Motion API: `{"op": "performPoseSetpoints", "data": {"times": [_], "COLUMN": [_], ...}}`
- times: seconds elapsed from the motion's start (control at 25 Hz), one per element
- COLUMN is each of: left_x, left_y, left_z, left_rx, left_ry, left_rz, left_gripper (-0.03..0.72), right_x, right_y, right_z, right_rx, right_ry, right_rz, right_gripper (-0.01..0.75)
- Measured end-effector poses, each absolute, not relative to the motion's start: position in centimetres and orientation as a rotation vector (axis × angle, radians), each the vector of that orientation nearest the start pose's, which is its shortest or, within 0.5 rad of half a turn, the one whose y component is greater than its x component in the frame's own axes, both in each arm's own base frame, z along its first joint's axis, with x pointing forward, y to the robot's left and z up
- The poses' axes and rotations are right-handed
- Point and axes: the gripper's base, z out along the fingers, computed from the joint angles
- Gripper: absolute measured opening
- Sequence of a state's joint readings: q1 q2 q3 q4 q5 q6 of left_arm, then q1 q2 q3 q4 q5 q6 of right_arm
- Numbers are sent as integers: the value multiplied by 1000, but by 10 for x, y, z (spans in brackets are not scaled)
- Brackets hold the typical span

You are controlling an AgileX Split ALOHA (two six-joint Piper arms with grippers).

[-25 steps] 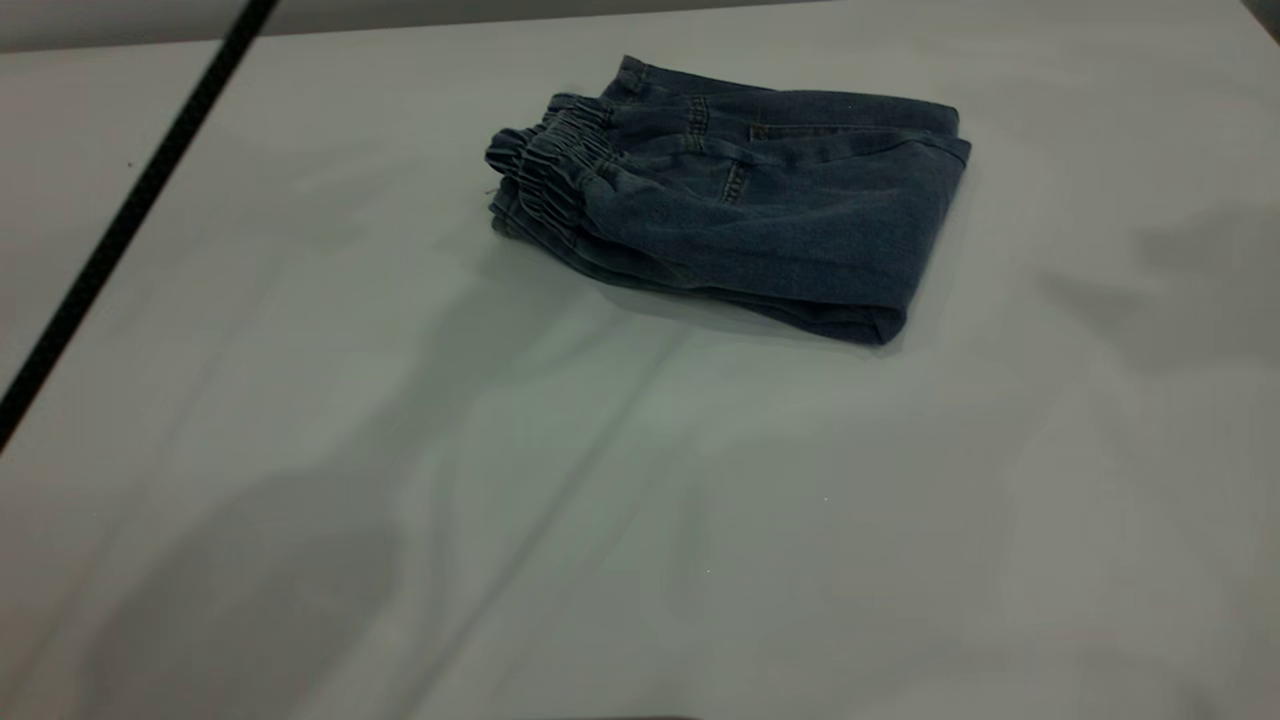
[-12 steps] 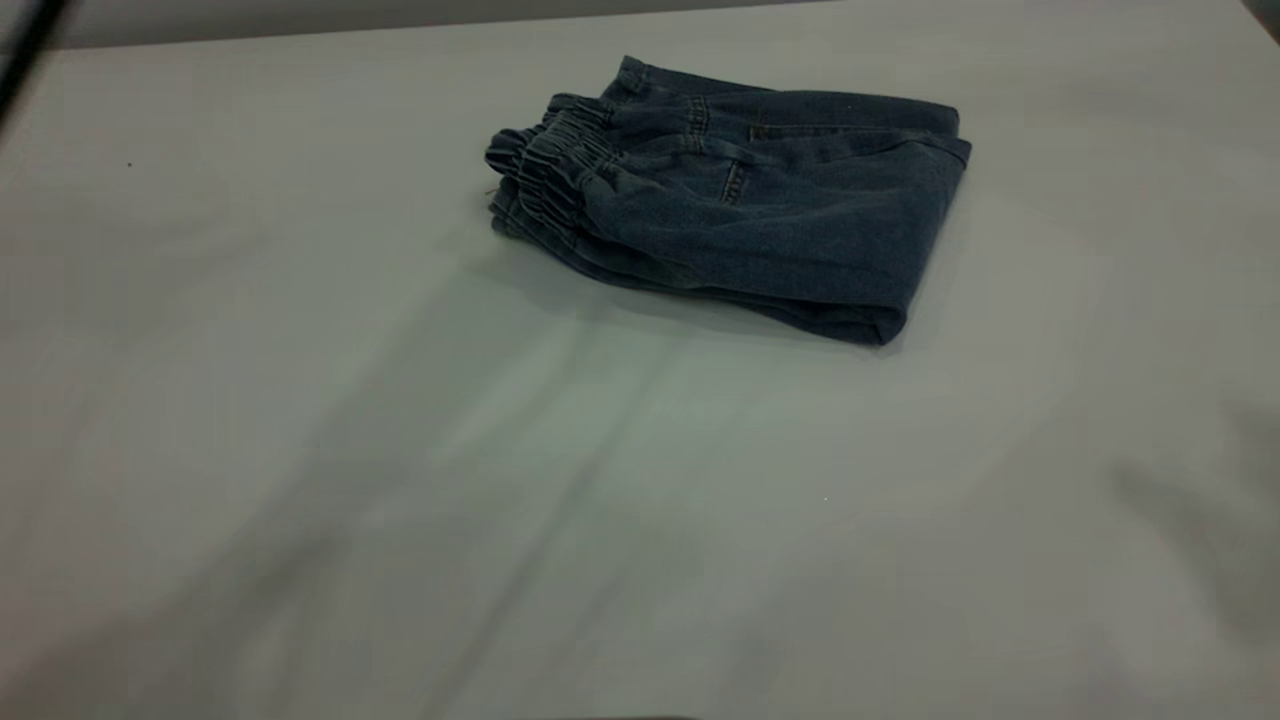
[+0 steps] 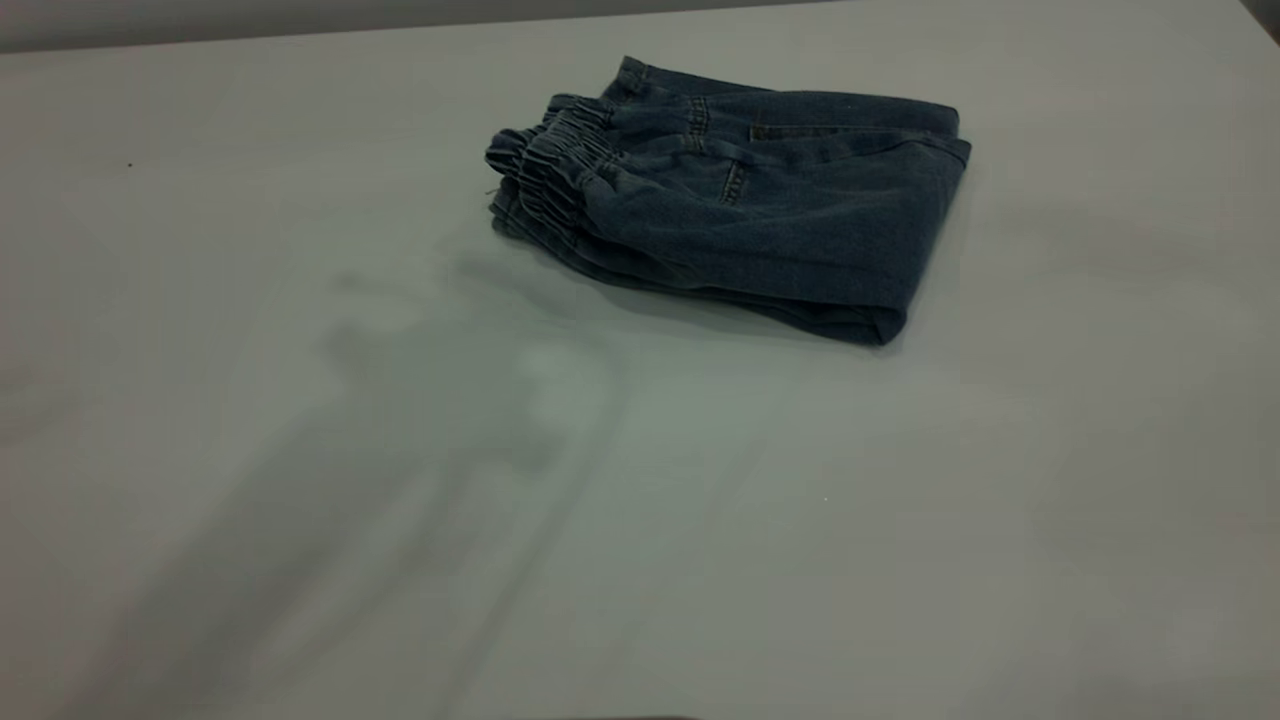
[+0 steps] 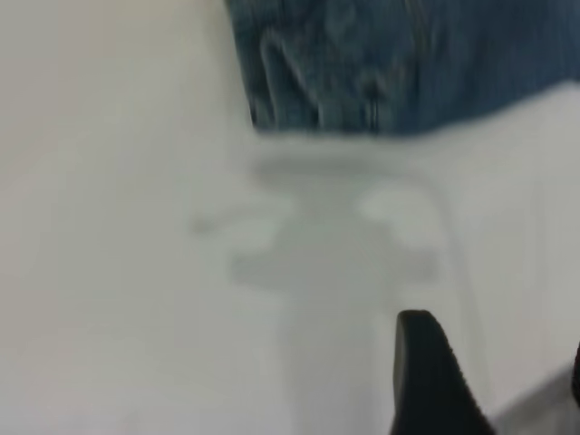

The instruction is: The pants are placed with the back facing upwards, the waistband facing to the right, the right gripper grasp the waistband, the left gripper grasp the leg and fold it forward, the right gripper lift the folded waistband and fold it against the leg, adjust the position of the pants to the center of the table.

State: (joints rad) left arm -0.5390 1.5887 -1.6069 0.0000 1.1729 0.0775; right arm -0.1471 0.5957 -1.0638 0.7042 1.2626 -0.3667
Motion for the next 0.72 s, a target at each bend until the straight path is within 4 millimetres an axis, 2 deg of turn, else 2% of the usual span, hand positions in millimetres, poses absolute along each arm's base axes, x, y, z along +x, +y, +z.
{"op": "performPoseSetpoints", "data": {"times": [0.12,0.32,0.48,0.72], "left_x": [261,220,187,130], "left_y": [-156,-132,-112,-78], "left_z": [364,350,354,370], "left_rx": [816,829,818,772], "left_ry": [2562,2603,2568,2424], "left_rz": [-145,-132,-143,-182], "left_gripper": [343,343,343,343], "right_x": [31,2,-10,-19], "right_y": [52,55,51,41], "right_z": [416,399,385,353], "right_rx": [-347,-291,-233,-189], "right_ry": [2021,1994,2008,2059], "right_rz": [540,539,476,351], "right_gripper": [586,586,586,586]}}
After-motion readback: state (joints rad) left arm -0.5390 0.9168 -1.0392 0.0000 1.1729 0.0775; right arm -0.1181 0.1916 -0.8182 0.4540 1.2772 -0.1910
